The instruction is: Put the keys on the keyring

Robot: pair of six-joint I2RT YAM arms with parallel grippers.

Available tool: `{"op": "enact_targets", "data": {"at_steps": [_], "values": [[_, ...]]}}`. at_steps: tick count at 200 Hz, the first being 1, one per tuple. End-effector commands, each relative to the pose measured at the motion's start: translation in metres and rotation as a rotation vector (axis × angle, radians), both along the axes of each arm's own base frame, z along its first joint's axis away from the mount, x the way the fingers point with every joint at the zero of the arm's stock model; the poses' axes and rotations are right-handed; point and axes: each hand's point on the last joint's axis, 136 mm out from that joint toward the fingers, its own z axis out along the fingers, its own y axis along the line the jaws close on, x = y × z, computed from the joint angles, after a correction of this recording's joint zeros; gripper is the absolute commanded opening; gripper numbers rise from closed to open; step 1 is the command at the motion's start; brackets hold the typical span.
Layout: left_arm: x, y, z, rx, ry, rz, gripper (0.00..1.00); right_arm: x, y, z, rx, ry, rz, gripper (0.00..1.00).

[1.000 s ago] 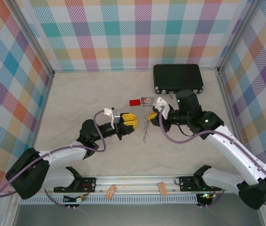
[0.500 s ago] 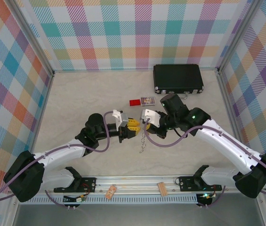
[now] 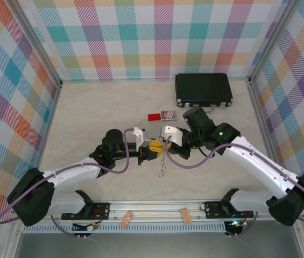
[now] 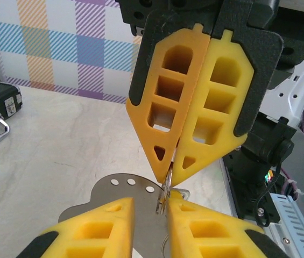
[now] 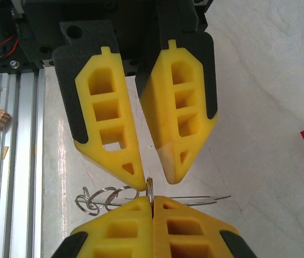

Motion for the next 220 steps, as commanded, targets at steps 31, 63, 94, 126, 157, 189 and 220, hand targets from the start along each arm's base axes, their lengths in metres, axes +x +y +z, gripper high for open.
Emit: {"op": "enact_targets", "data": {"at_steps": [31,63,94,126,157,189,220], "values": [[-0.005,-0.006,0.021,-0.057,-0.036,-0.049,0.19,-0.006,0.010,0.006,0.033,0.012,0.049,0.00],[-0.008,-0.008,0.020,-0.060,-0.021,-0.070,0.15,-0.006,0.012,0.007,0.039,0.014,0.052,0.00],[-0.010,-0.010,0.019,-0.058,-0.017,-0.088,0.03,-0.007,0.013,0.009,0.050,0.016,0.052,0.00],[-0.012,-0.011,0.020,-0.067,-0.022,-0.099,0.00,-0.007,0.012,0.009,0.052,0.014,0.046,0.00],[-0.013,-0.011,0.023,-0.076,-0.030,-0.102,0.00,-0.007,0.009,0.008,0.059,-0.006,0.038,0.00],[-0.014,-0.009,0.027,-0.084,-0.038,-0.094,0.00,-0.008,0.007,0.009,0.064,-0.019,0.035,0.00],[-0.015,-0.007,0.030,-0.090,-0.046,-0.089,0.00,-0.008,0.007,0.009,0.065,-0.024,0.031,0.00]]}}
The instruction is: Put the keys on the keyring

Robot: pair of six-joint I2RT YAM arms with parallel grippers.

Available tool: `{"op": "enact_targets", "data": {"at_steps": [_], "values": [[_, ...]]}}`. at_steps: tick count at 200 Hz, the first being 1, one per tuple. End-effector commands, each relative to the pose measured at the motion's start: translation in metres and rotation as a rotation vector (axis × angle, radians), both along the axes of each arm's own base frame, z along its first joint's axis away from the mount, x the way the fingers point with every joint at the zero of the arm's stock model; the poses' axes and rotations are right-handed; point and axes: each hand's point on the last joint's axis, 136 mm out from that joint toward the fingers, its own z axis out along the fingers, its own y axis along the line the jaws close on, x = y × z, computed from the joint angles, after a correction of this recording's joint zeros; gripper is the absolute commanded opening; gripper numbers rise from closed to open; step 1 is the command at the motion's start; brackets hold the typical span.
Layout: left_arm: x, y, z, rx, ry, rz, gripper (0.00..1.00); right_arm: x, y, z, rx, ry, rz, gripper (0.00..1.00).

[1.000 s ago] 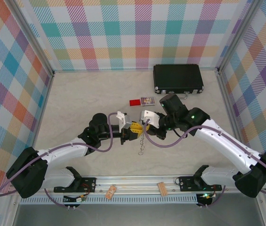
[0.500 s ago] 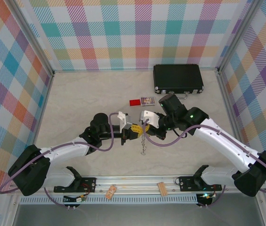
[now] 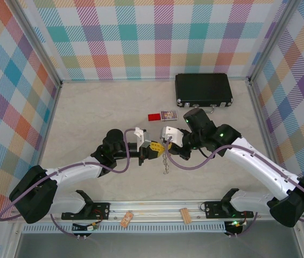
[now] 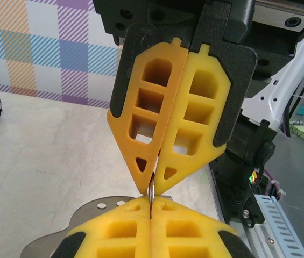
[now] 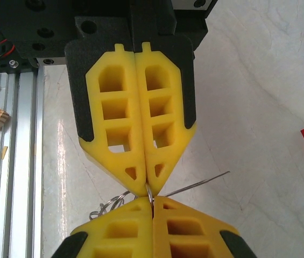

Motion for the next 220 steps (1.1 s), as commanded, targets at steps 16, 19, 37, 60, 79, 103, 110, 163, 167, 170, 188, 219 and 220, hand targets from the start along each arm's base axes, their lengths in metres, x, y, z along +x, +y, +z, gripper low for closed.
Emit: {"op": "enact_targets", "data": {"at_steps": [16,19,37,60,79,103,110,163,167,170,188,219,220], "values": [[-0.007,-0.001,0.028,-0.065,-0.058,-0.023,0.00,-0.006,0.008,0.011,0.062,-0.019,0.035,0.00],[-0.006,-0.001,0.028,-0.066,-0.059,-0.023,0.00,-0.006,0.008,0.010,0.060,-0.018,0.035,0.00],[-0.006,-0.001,0.029,-0.068,-0.060,-0.018,0.00,-0.005,0.008,0.012,0.062,-0.022,0.033,0.00],[-0.006,0.000,0.030,-0.074,-0.066,-0.012,0.00,-0.004,0.008,0.011,0.062,-0.025,0.027,0.00],[-0.006,0.001,0.032,-0.084,-0.074,-0.002,0.00,-0.002,0.007,0.011,0.059,-0.030,0.018,0.02],[-0.005,0.004,0.035,-0.094,-0.086,0.013,0.00,0.002,0.006,0.012,0.057,-0.045,-0.011,0.16],[-0.005,0.004,0.036,-0.100,-0.091,0.017,0.00,0.003,0.005,0.012,0.057,-0.050,-0.020,0.17],[0.000,0.007,0.042,-0.136,-0.099,0.058,0.00,0.013,-0.005,0.027,0.126,-0.116,-0.141,0.40],[0.000,0.007,0.043,-0.140,-0.101,0.062,0.00,0.014,-0.006,0.029,0.134,-0.125,-0.151,0.40],[0.001,0.007,0.043,-0.143,-0.101,0.066,0.00,0.015,-0.007,0.030,0.140,-0.130,-0.162,0.40],[0.002,0.009,0.047,-0.168,-0.104,0.081,0.00,0.020,-0.015,0.038,0.176,-0.169,-0.228,0.41],[0.006,0.012,0.056,-0.222,-0.101,0.109,0.00,0.023,-0.027,0.055,0.290,-0.236,-0.316,0.42],[0.006,0.012,0.056,-0.224,-0.101,0.112,0.00,0.023,-0.028,0.055,0.294,-0.239,-0.320,0.42]]}}
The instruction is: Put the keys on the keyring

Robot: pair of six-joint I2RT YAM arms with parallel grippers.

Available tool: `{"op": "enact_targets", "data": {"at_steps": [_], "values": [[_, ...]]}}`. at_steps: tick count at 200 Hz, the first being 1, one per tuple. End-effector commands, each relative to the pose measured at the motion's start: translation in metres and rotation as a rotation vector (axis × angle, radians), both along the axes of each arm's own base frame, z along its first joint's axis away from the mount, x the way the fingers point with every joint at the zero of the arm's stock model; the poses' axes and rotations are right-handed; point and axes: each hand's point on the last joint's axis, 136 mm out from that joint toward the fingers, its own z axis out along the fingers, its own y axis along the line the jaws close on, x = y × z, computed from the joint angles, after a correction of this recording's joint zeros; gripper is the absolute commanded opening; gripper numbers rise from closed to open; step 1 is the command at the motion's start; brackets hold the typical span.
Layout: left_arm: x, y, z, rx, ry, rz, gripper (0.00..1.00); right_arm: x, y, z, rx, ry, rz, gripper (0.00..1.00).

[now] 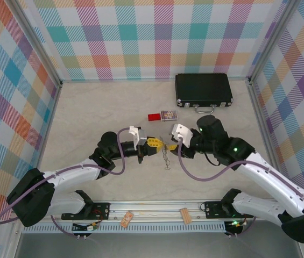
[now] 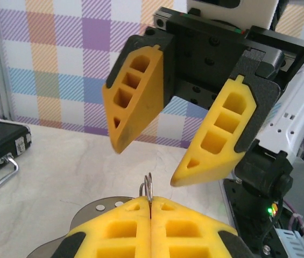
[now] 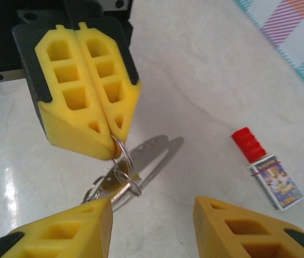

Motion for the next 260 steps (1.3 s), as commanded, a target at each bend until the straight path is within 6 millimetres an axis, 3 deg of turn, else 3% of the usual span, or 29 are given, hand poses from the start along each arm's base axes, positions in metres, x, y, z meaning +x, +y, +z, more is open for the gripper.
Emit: {"op": "enact_targets", "data": {"at_steps": [1,50,111,220,227,239,260], "values": [[-0.002,0.005,0.025,-0.105,-0.047,0.021,0.00,0.010,-0.006,0.025,0.130,-0.074,-0.095,0.42],[0.006,0.011,0.042,-0.235,-0.033,0.067,0.00,0.005,-0.010,0.027,0.244,-0.136,-0.104,0.43],[0.004,0.016,0.056,-0.292,-0.035,0.072,0.00,0.008,0.011,0.031,0.290,-0.119,-0.036,0.40],[0.003,0.018,0.058,-0.298,-0.029,0.073,0.00,0.007,0.035,0.027,0.312,-0.040,0.049,0.29],[0.003,0.018,0.059,-0.300,-0.029,0.072,0.00,0.008,0.036,0.027,0.314,-0.042,0.049,0.27],[0.003,0.019,0.058,-0.300,-0.028,0.074,0.00,0.009,0.036,0.027,0.311,-0.047,0.045,0.15],[0.003,0.020,0.059,-0.304,-0.025,0.080,0.00,0.009,0.035,0.025,0.301,-0.052,0.043,0.09]]}}
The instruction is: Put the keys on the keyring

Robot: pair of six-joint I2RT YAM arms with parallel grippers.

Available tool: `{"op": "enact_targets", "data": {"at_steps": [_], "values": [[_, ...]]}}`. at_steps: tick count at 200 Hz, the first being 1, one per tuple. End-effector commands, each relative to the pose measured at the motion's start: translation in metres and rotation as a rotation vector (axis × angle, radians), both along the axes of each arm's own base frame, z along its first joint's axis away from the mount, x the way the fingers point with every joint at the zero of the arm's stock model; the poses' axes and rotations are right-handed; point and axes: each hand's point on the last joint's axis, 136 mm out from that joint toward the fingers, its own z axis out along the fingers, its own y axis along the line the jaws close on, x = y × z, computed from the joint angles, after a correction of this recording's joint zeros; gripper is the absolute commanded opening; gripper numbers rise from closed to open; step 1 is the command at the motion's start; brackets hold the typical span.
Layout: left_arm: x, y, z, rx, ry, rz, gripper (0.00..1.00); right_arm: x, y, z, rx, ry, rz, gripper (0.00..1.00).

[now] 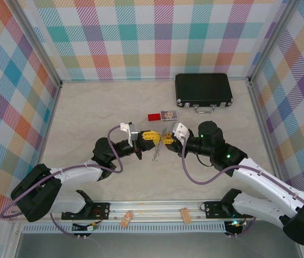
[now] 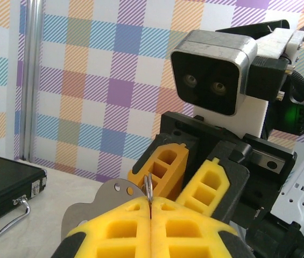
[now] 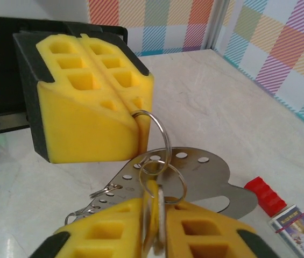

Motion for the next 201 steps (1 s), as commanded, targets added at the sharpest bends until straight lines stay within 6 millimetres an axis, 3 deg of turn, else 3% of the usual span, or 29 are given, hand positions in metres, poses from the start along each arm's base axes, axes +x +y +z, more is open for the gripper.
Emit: {"op": "enact_targets", "data": {"at_steps": [1,13,36,109,121,140,201], "values": [[-0.010,0.008,0.024,-0.075,-0.063,0.000,0.00,0.001,0.004,0.023,0.046,-0.046,0.016,0.08],[-0.010,0.010,0.025,-0.079,-0.062,0.007,0.00,-0.001,0.004,0.020,0.037,-0.043,0.022,0.02],[-0.010,0.010,0.027,-0.089,-0.059,0.006,0.00,-0.004,0.003,0.014,0.018,-0.026,0.038,0.00],[-0.010,0.008,0.032,-0.100,-0.054,-0.008,0.00,-0.015,0.012,-0.013,-0.065,0.045,0.107,0.03],[-0.010,0.008,0.031,-0.098,-0.053,-0.009,0.00,-0.014,0.012,-0.011,-0.061,0.040,0.101,0.06],[-0.009,0.009,0.030,-0.096,-0.054,-0.002,0.00,-0.010,0.008,-0.004,-0.044,0.022,0.062,0.20],[-0.008,0.009,0.028,-0.093,-0.050,0.004,0.00,-0.008,-0.019,0.027,0.110,0.002,-0.069,0.26]]}}
